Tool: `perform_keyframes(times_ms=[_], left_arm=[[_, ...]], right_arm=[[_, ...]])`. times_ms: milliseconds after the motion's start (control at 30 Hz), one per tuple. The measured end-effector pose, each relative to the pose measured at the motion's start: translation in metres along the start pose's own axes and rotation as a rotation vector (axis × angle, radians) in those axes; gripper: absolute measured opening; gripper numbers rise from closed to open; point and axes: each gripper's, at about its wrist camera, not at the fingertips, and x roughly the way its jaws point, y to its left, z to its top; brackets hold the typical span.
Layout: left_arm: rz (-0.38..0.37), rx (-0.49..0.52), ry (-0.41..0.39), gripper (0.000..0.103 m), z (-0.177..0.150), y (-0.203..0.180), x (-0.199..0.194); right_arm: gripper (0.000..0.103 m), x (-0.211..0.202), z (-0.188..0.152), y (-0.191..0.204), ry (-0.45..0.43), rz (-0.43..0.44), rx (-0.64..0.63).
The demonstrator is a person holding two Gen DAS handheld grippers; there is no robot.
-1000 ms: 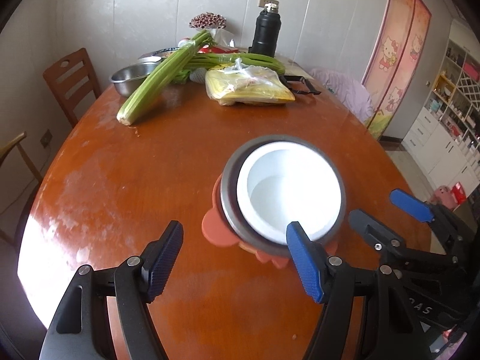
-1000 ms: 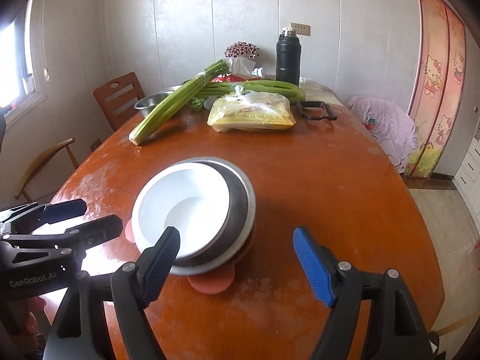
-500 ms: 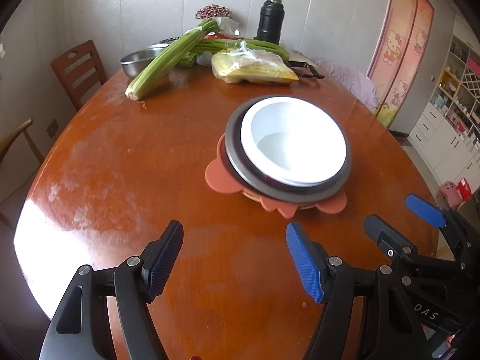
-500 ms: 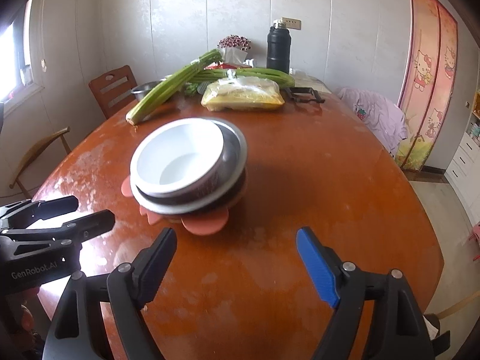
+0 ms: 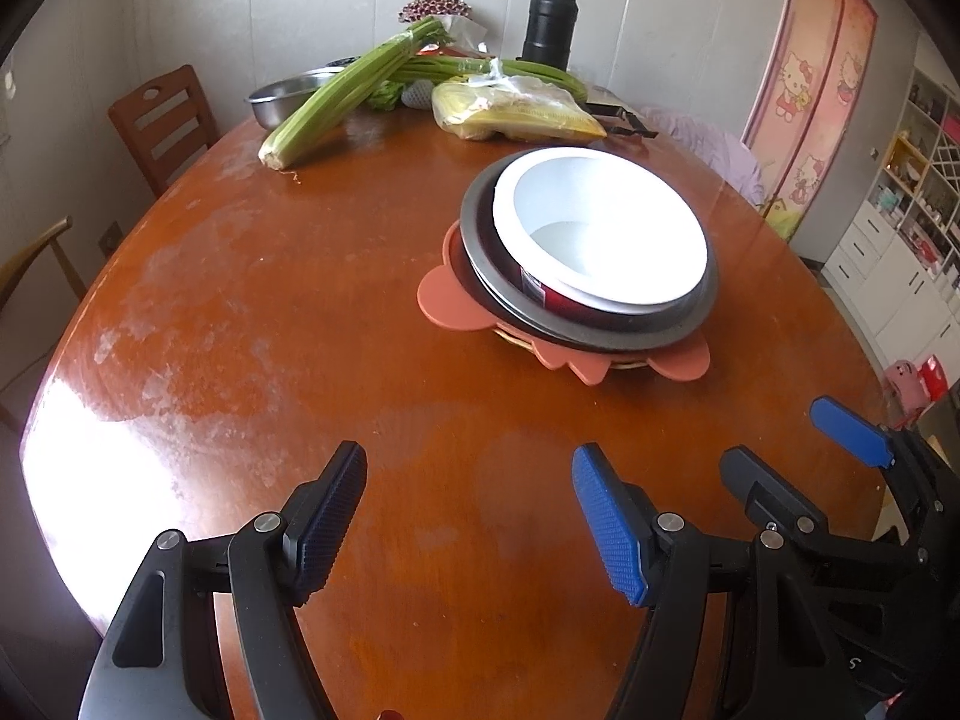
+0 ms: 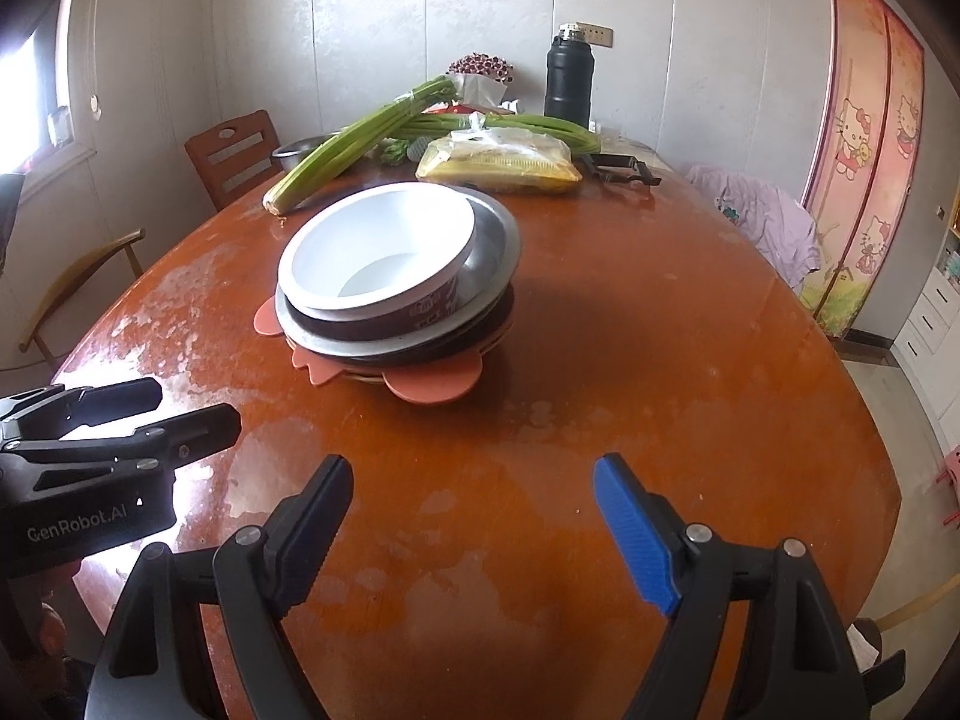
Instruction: Organize plates and bowls
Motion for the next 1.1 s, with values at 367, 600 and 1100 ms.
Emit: perform_keyframes(times_ms=[367, 600, 1100], left_arm=[[-0.001, -0.021, 0.002, 0.073, -0.0019, 0.0032, 0.0025], [-0.004, -0.029, 0.006, 0.073, -0.0025, 0.0029, 0.0039], [0.014, -0.030, 0.009, 0.073, -0.0036, 0.0023, 0.0017]], right_arm=[[0.083, 0.0015, -0.0032, 0.0009, 0.004, -0.008, -0.005], [0.083, 0.0025, -0.0047, 0.0035, 0.008, -0.006, -0.009], [0.083, 0.0023, -0.0059, 0.0054, 0.010, -0.004, -0.014]])
